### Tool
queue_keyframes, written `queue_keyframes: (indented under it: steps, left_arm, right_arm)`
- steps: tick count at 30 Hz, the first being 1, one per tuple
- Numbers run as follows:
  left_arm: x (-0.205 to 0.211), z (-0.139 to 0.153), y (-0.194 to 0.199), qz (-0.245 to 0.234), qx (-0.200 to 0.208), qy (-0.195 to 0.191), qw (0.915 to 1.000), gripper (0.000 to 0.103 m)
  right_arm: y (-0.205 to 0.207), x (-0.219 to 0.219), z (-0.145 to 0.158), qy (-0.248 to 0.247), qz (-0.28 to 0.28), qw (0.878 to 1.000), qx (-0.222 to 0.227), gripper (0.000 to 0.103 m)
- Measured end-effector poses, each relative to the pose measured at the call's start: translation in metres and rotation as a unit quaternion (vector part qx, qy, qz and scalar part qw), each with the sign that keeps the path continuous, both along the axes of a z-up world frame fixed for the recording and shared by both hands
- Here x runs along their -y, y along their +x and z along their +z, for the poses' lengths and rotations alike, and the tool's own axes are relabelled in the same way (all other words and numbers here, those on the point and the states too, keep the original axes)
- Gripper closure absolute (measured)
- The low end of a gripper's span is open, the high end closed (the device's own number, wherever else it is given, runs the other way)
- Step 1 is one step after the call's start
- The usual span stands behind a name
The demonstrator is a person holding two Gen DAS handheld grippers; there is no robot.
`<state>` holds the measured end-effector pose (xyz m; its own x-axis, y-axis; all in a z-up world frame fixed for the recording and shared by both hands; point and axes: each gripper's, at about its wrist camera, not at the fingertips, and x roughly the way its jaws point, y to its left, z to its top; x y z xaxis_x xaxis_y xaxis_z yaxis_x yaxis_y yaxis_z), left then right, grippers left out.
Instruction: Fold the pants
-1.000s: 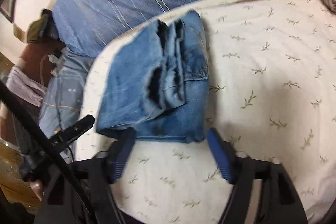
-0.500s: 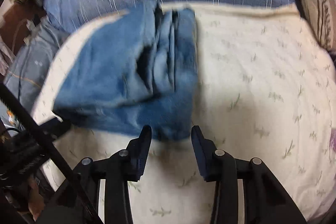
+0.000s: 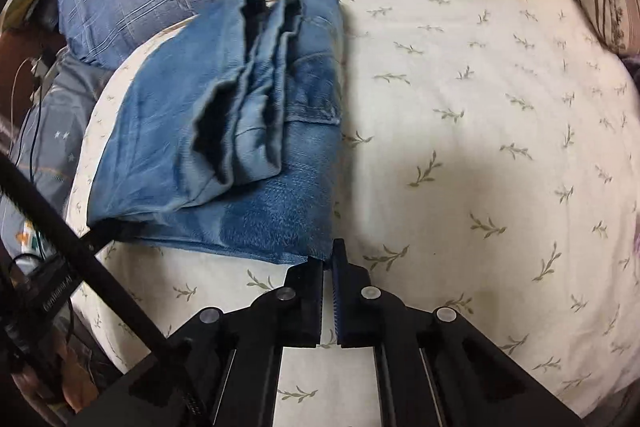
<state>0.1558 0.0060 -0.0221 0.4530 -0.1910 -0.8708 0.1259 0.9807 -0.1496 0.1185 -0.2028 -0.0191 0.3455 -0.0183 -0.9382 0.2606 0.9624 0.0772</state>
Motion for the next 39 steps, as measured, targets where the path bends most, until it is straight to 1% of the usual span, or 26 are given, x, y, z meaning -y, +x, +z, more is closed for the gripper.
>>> queue_keyframes:
  steps: [2, 3, 5, 6, 7, 8, 9, 10, 11, 16, 18, 19, 20, 21, 22, 23, 24, 25, 26, 27, 30, 33, 34, 35, 37, 39]
  left_arm:
    - [-0.001, 0.0, 0.002, -0.003, -0.006, -0.006, 1.0, 0.095]
    - [-0.002, -0.001, 0.003, -0.006, -0.01, -0.006, 0.9999, 0.093]
    - [-0.005, 0.005, 0.002, -0.001, 0.001, -0.014, 0.9999, 0.093]
    - [-0.005, 0.011, -0.002, -0.001, 0.012, -0.022, 0.9997, 0.089]
    - [-0.003, 0.017, -0.006, -0.007, 0.026, -0.019, 0.9995, 0.086]
    - [0.001, 0.022, -0.012, -0.011, 0.042, -0.004, 0.9991, 0.077]
    - [0.004, 0.025, -0.019, -0.012, 0.06, 0.016, 0.998, 0.072]
    - [0.007, 0.027, -0.024, -0.015, 0.073, 0.029, 0.9968, 0.071]
    - [0.011, 0.028, -0.027, -0.02, 0.081, 0.043, 0.9956, 0.071]
    - [0.021, 0.025, -0.029, -0.022, 0.083, 0.064, 0.9943, 0.071]
    - [0.02, 0.026, -0.029, -0.016, 0.087, 0.054, 0.9947, 0.071]
    - [0.02, 0.025, -0.027, -0.015, 0.083, 0.05, 0.9951, 0.071]
    - [0.021, 0.022, -0.024, -0.015, 0.081, 0.049, 0.9954, 0.076]
    - [0.021, 0.02, -0.021, -0.017, 0.078, 0.048, 0.9957, 0.087]
    - [0.021, 0.019, -0.02, -0.016, 0.075, 0.048, 0.9959, 0.089]
    - [0.02, 0.02, -0.019, -0.014, 0.075, 0.04, 0.9963, 0.092]
    - [0.018, 0.022, -0.019, -0.011, 0.08, 0.036, 0.9961, 0.099]
    - [0.017, 0.024, -0.02, -0.007, 0.088, 0.035, 0.9954, 0.099]
    - [0.016, 0.028, -0.021, -0.004, 0.098, 0.038, 0.9944, 0.099]
    - [0.016, 0.028, -0.022, -0.002, 0.101, 0.038, 0.9942, 0.099]
    - [0.018, 0.02, -0.021, -0.004, 0.085, 0.043, 0.9955, 0.099]
    - [0.017, 0.02, -0.019, -0.005, 0.079, 0.041, 0.996, 0.098]
    - [0.015, 0.022, -0.019, -0.004, 0.078, 0.038, 0.9962, 0.096]
    - [0.014, 0.023, -0.019, -0.004, 0.078, 0.039, 0.9962, 0.093]
    - [0.012, 0.028, -0.022, -0.011, 0.078, 0.038, 0.9962, 0.089]
    - [0.012, 0.036, -0.029, -0.02, 0.089, 0.043, 0.9949, 0.084]
  right_arm:
    - [0.002, -0.001, -0.006, -0.016, 0.007, 1.0, 0.006, 0.1]
    - [0.003, 0.004, -0.013, -0.002, -0.003, 1.0, 0.001, 0.1]
    - [0.005, 0.005, -0.005, 0.012, -0.011, 1.0, 0.011, 0.091]
    - [0.002, 0.003, 0.0, 0.007, -0.004, 1.0, 0.018, 0.087]
    - [-0.002, 0.0, 0.007, -0.003, 0.002, 1.0, 0.028, 0.074]
    - [-0.008, -0.003, 0.016, -0.016, 0.004, 0.999, 0.04, 0.06]
    - [-0.015, -0.006, 0.024, -0.023, 0.009, 0.998, 0.055, 0.054]
    - [-0.019, -0.009, 0.03, -0.028, 0.014, 0.997, 0.067, 0.044]
    - [-0.025, -0.012, 0.034, -0.033, 0.019, 0.996, 0.08, 0.04]
    - [-0.018, -0.019, 0.03, -0.059, 0.037, 0.994, 0.083, 0.042]
    - [-0.015, -0.021, 0.028, -0.056, 0.038, 0.994, 0.083, 0.049]
    - [-0.013, -0.023, 0.024, -0.045, 0.043, 0.995, 0.08, 0.059]
    - [-0.013, -0.025, 0.023, -0.038, 0.047, 0.995, 0.079, 0.065]
    - [-0.013, -0.028, 0.022, -0.035, 0.048, 0.995, 0.08, 0.066]
    - [-0.013, -0.03, 0.023, -0.041, 0.049, 0.995, 0.081, 0.07]
    - [-0.013, -0.031, 0.024, -0.041, 0.052, 0.994, 0.085, 0.08]
    - [-0.013, -0.032, 0.025, -0.037, 0.054, 0.994, 0.087, 0.084]
    - [-0.014, -0.032, 0.027, -0.04, 0.052, 0.994, 0.091, 0.097]
    - [-0.015, -0.032, 0.031, -0.055, 0.047, 0.993, 0.094, 0.097]
    - [-0.016, -0.028, 0.032, -0.052, 0.043, 0.993, 0.097, 0.097]
    - [-0.013, -0.015, 0.021, -0.015, 0.025, 0.997, 0.074, 0.097]
    - [-0.01, -0.012, 0.013, -0.011, 0.018, 0.998, 0.059, 0.097]
    - [-0.011, -0.013, 0.015, -0.011, 0.021, 0.998, 0.06, 0.095]
    - [-0.011, -0.014, 0.018, -0.01, 0.025, 0.998, 0.061, 0.089]
    - [-0.015, -0.013, 0.025, -0.006, 0.023, 0.998, 0.061, 0.084]
    - [-0.022, -0.008, 0.037, 0.003, 0.018, 0.997, 0.079, 0.082]
